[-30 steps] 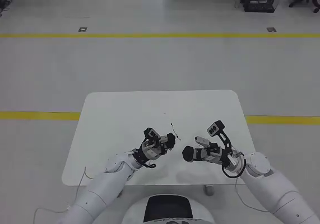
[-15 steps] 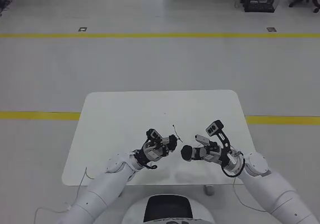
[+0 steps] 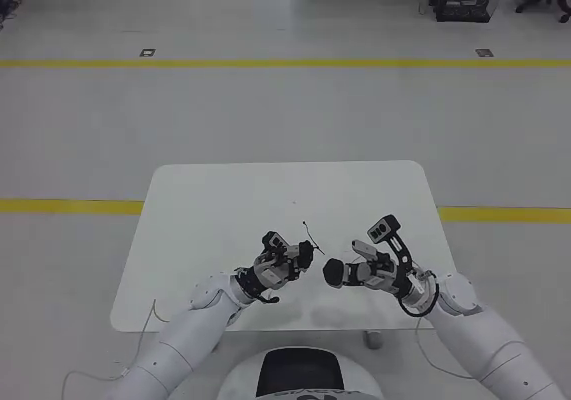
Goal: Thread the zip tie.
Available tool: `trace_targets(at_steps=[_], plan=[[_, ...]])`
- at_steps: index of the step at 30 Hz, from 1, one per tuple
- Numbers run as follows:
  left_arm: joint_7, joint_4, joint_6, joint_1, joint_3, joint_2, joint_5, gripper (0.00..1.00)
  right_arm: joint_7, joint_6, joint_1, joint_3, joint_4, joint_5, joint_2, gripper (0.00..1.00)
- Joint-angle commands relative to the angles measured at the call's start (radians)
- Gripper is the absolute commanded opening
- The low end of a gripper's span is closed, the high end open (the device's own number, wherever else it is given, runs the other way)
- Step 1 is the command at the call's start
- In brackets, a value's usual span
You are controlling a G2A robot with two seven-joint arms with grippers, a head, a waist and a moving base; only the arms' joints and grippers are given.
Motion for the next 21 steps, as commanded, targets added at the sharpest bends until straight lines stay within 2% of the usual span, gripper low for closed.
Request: trace_targets(at_steps=[1, 2, 7, 21], plan=[[0.000, 0.002, -0.001, -0.001, 0.001, 0.000, 0.003, 0.00, 0.003, 0.000, 0.001, -0.002, 0.003, 0.000, -0.003, 0.53], [0.000, 0.003, -0.001, -0.002, 0.001, 0.000, 0.006, 0.00, 0.006, 0.002, 0.002, -0.004, 0.006, -0.003, -0.005, 0.49], [0.002, 0.001, 0.002, -0.004, 0.006, 0.000, 0.020, 0.00, 0.005, 0.015, 0.012, -0.012, 0.014, -0.019, -0.013, 0.44], [0.003, 0.000, 0.012, -0.004, 0.006, 0.001, 0.030, 0.00, 0.005, 0.021, 0.012, -0.003, 0.023, -0.034, -0.027, 0.34]])
